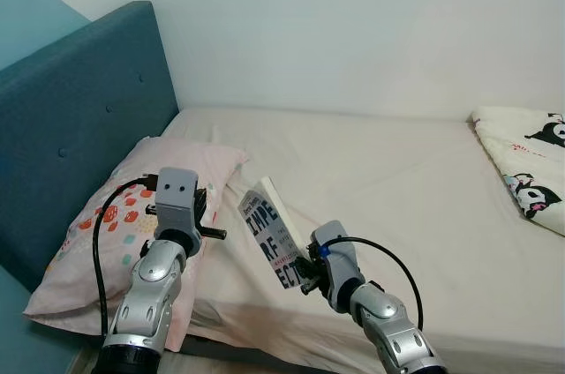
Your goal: Clean up the room
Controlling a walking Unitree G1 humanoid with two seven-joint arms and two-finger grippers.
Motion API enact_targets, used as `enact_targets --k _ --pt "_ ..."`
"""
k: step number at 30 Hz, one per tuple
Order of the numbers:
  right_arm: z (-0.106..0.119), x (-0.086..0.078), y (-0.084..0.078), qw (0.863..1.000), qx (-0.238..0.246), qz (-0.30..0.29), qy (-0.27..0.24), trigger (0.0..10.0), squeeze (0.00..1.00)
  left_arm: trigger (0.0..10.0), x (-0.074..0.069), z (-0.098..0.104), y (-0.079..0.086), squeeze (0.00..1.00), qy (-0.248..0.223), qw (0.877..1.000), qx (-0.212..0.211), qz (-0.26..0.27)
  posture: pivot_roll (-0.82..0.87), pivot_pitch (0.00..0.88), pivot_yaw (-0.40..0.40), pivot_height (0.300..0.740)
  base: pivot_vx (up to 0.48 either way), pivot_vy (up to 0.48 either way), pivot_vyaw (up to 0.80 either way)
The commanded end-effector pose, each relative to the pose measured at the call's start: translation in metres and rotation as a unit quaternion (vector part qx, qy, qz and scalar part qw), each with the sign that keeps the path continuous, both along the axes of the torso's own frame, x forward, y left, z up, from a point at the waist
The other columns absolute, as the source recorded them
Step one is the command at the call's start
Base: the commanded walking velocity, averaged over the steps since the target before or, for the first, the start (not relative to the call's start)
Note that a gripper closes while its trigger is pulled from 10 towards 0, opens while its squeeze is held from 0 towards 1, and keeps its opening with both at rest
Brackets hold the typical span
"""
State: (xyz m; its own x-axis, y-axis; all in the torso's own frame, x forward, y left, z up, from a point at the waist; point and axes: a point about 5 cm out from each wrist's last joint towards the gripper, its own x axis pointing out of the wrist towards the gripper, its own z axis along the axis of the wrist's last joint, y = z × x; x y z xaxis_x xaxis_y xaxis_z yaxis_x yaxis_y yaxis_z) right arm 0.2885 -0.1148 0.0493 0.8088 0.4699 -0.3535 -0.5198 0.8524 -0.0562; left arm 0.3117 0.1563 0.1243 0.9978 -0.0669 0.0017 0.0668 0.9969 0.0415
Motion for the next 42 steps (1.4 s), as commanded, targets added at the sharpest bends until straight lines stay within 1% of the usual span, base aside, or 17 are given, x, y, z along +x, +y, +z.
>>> enact_targets --k 1,13,17,19,22,28,42 --pt "0.015 0.007 0.003 0.999 0.012 0.002 -0.038 10.0 0.0 10.0 0.001 -0.002 0.0 0.0 0.004 1.0 -0.008 0.001 0.0 0.0 0.001 0.74 0.0 0.0 0.0" --pt "0.019 0.009 0.001 0.999 0.023 -0.01 -0.048 10.0 0.0 10.0 0.002 -0.001 -0.005 0.0 -0.003 1.0 -0.003 -0.013 -0.01 0.0 0.001 0.74 0.0 0.0 0.0" --pt "0.02 0.009 0.001 0.998 0.023 -0.01 -0.049 10.0 0.0 10.0 0.003 -0.001 -0.005 0.0 -0.003 1.0 -0.003 -0.014 -0.01 0.0 0.001 0.74 0.0 0.0 0.0" --pt "0.02 0.009 0.001 0.998 0.015 -0.008 -0.054 10.0 0.0 10.0 0.003 -0.001 -0.006 0.0 -0.003 1.0 -0.003 -0.014 -0.01 0.0 0.002 0.74 0.0 0.0 0.45" --pt "0.023 0.01 0.002 0.998 0.008 -0.003 -0.063 10.0 0.0 10.0 0.003 0.0 -0.005 0.0 -0.004 1.0 -0.004 -0.009 -0.01 0.0 0.002 0.74 0.0 0.0 0.8" --pt "0.026 0.011 0.004 0.998 0.014 0.003 -0.069 10.0 0.0 10.0 0.004 -0.001 -0.003 0.0 0.001 1.0 -0.004 -0.003 0.0 0.0 0.0 0.74 0.0 0.0 0.8" --pt "0.026 0.008 0.007 0.997 0.017 0.026 -0.068 10.0 0.0 10.0 0.002 -0.004 0.0 0.0 0.009 1.0 -0.003 0.009 0.0 0.0 -0.005 0.74 0.0 0.0 0.8"
